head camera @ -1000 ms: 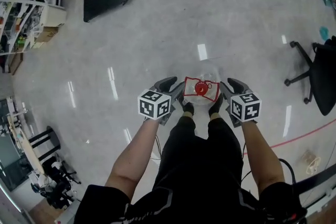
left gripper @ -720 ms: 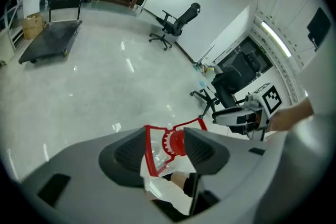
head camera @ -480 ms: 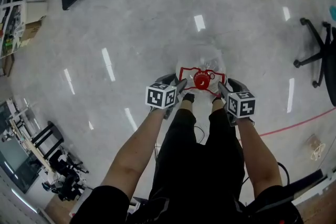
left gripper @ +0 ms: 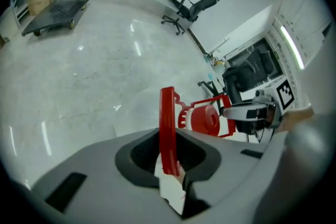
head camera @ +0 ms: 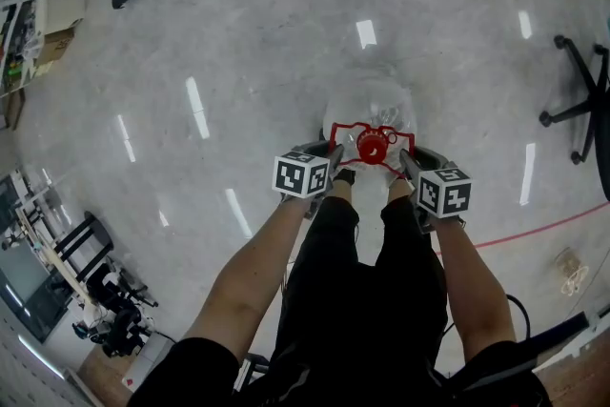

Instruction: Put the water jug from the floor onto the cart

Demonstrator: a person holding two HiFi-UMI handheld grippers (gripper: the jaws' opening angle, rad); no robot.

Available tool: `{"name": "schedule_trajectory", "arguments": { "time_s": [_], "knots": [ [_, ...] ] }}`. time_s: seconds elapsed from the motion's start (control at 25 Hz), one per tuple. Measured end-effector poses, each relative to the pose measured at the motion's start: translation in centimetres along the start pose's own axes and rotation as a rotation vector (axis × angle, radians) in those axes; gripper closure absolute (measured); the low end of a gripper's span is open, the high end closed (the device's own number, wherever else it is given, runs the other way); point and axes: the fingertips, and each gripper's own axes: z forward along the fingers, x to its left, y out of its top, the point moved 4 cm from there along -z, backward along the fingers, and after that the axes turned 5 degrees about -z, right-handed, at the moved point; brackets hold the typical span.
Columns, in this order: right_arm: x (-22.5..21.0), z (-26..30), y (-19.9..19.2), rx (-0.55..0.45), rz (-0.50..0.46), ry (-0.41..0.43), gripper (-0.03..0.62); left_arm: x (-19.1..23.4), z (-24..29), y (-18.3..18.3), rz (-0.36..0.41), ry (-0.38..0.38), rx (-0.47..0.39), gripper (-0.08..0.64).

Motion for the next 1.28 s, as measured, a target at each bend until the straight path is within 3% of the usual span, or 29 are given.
{"name": "schedule_trajectory", "arguments": {
  "time_s": [0.16, 0.44, 0.88, 1.08, 1.28],
  "knots": [
    [1.8, -1.3, 1.8, -0.013, -0.018, -0.018, 0.503, -1.8, -2.1, 1.1, -0.038, -0.006, -0.056, 0.491],
    [5.4, -7.8, 7.7, -0.098, -0.086, 0.026, 0.503, -6.2, -9.8, 4.8, -0.012, -0.043, -0.183, 0.491],
    [16.7, -23.2, 19.4, -0.321, -0.262, 0.059, 0.504, -15.8, -28.8, 11.2, 0.13, -0.046, -0.501, 0.489],
    [21.8, -27.6, 25.6, -0.454, -0.347, 0.073, 0.505, -17.8, -36.6, 16.0, 0.228, -0.039, -0.648, 0.488],
    [25.3, -29.9, 30.9, -0.54, -0.417, 0.08, 0.505, -18.3, -41.8, 20.0, 0.272, -0.046, -0.767, 0.488]
  ]
}}
